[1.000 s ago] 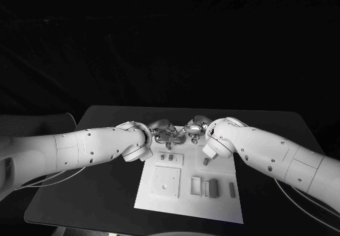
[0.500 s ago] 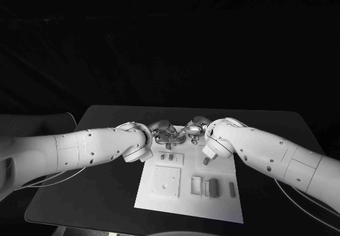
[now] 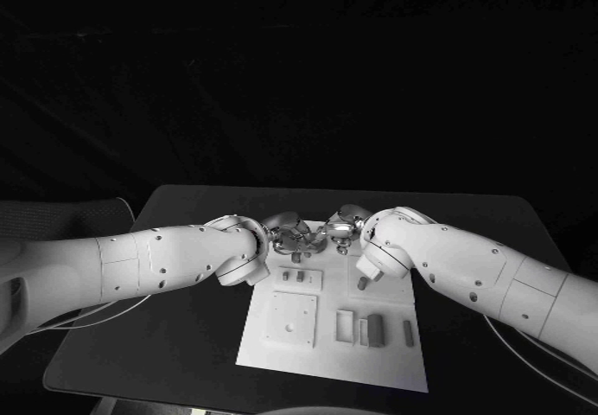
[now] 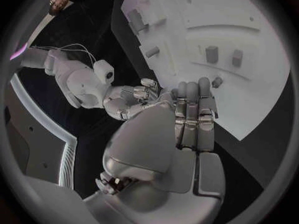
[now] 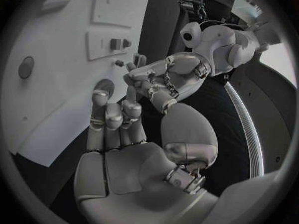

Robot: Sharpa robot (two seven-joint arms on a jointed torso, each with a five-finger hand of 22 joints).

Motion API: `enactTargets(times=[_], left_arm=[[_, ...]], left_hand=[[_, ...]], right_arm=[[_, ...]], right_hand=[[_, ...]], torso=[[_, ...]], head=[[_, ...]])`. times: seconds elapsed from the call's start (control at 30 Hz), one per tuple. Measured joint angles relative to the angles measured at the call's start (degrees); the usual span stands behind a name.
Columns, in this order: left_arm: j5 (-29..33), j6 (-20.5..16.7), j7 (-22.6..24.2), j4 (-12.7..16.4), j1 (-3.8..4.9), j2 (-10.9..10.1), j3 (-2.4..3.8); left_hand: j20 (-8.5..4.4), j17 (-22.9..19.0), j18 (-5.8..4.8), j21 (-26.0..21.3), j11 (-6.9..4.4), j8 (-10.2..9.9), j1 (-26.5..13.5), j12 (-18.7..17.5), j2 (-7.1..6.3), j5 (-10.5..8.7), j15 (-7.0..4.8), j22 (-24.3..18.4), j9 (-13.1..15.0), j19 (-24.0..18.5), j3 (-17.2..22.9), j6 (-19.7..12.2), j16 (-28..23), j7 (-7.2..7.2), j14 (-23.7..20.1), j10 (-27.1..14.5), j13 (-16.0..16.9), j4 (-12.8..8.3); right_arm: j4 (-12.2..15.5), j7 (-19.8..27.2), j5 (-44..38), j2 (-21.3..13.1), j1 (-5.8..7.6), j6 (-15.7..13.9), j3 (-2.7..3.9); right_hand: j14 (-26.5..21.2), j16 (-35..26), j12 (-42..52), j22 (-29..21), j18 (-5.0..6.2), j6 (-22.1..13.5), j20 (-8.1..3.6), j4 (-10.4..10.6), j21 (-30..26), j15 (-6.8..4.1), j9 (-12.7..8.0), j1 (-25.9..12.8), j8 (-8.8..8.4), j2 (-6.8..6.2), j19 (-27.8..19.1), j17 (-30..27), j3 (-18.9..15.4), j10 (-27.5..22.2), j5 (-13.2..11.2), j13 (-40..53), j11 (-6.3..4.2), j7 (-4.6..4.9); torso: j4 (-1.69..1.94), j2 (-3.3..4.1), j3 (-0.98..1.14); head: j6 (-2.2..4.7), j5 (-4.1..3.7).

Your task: Assemble the parts on the task board

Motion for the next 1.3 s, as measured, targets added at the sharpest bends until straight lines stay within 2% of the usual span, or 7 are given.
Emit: enactTargets(times=[0.13,0.33,0.37,0.5,0.77,1.03,1.3], left_arm=[[-0.01,-0.09,-0.05,-0.01,0.00,0.03,0.00],[0.00,-0.36,-0.06,-0.10,0.02,0.06,0.03],[0.03,-0.41,-0.05,-0.13,0.03,0.06,0.04],[0.16,-0.61,0.01,-0.26,0.04,0.04,0.05],[0.30,-0.73,0.09,-0.27,0.06,-0.01,0.08],[0.41,-0.73,0.09,-0.21,0.09,-0.01,0.11],[0.51,-0.73,0.03,-0.12,0.11,-0.03,0.14]], left_hand=[[-0.01,-0.08,-0.01,0.00,0.14,-0.01,-0.18,0.04,-0.18,0.00,0.00,0.00,-0.01,-0.01,0.05,0.00,-0.01,0.00,0.00,0.14,0.02,0.04],[-0.27,-0.21,-0.12,0.00,0.03,-0.56,-2.36,0.30,-2.65,0.19,0.04,0.07,-0.16,0.26,0.29,-0.49,0.06,0.49,0.15,0.46,-0.08,-0.86],[-0.33,-0.22,-0.41,0.00,0.02,-0.57,-2.65,0.14,-2.94,0.29,-0.04,0.06,-0.25,0.32,-0.09,-0.61,0.06,0.61,0.25,0.50,-0.11,-0.79],[-0.42,-0.31,-0.42,0.01,-0.50,-1.01,-4.31,0.03,-4.60,0.52,-0.12,0.11,-0.46,0.41,-1.69,-0.91,0.06,0.92,0.34,1.44,-0.21,-0.64],[-0.42,-0.48,-0.44,0.01,-0.58,-1.29,-6.41,-0.19,-6.14,0.52,-0.12,0.11,-0.76,0.42,-3.66,-0.90,0.06,0.91,0.33,1.68,-0.36,-0.58],[-0.41,-0.58,-0.69,0.01,-0.58,-1.35,-7.72,-0.37,-6.93,0.51,-0.12,0.11,-0.98,0.42,-4.97,-1.11,0.06,1.12,0.33,1.68,-0.42,-0.64],[-0.41,-0.64,-0.45,0.00,-0.36,-1.57,-8.65,-0.52,-7.36,0.51,-0.12,0.10,-1.08,0.42,-5.78,-1.31,0.06,1.32,0.33,1.46,-0.48,-0.64]], right_arm=[[0.00,-0.03,-0.02,0.01,0.00,-0.19,-0.01],[0.04,0.01,0.00,0.02,-0.03,-0.81,-0.01],[0.04,0.04,0.01,0.02,-0.03,-0.90,-0.01],[0.12,0.12,0.06,-0.02,-0.04,-1.10,-0.01],[0.31,0.37,0.14,-0.23,-0.06,-1.34,-0.02],[0.41,0.72,0.23,-0.42,-0.10,-1.58,-0.05],[0.57,0.82,0.28,-0.62,-0.11,-1.69,-0.05]], right_hand=[[0.05,0.00,0.00,0.00,0.00,0.11,0.00,0.05,0.26,-0.03,0.02,0.45,-0.01,0.45,0.00,0.00,0.18,0.18,2.06,0.00,-0.21,-0.10],[0.04,0.00,0.00,0.00,-0.01,0.23,0.00,0.05,0.26,-0.11,0.48,0.82,-0.19,0.82,0.00,0.00,0.18,0.18,5.04,0.00,-0.21,-0.15],[0.05,0.00,0.00,0.00,-0.01,0.23,0.00,0.05,0.26,-0.11,0.48,0.85,-0.19,0.84,0.00,0.00,0.18,0.19,5.05,0.00,-0.21,-0.15],[0.05,0.00,0.00,0.00,0.00,0.29,0.00,0.04,0.24,-0.11,0.46,1.06,-0.49,1.05,0.00,0.00,0.18,0.19,5.07,0.00,-0.20,-0.09],[0.06,0.00,0.00,-0.01,-0.01,0.29,0.00,0.04,0.24,-0.12,0.50,1.06,-0.75,1.05,0.00,0.00,0.18,0.20,5.09,0.00,-0.19,-0.08],[0.07,0.00,0.00,-0.01,-0.01,0.29,0.00,0.04,0.23,-0.11,0.52,1.06,-0.79,1.05,0.00,0.00,0.17,0.20,5.09,0.00,-0.19,-0.08],[0.08,0.00,0.00,-0.01,0.00,0.29,0.00,0.04,0.23,-0.10,0.50,1.06,-0.59,1.04,-0.01,-0.05,0.17,0.21,5.32,0.00,-0.19,-0.08]], torso=[[-0.01,0.00,0.00],[0.00,0.00,0.01],[0.00,0.00,0.01],[0.01,0.00,0.00],[0.01,0.00,0.00],[0.00,0.00,0.00],[-0.01,0.00,0.00]], head=[[-0.01,-0.08],[-0.03,-0.10],[-0.03,-0.10],[-0.04,-0.08],[-0.04,-0.07],[-0.07,-0.04],[-0.08,-0.06]])
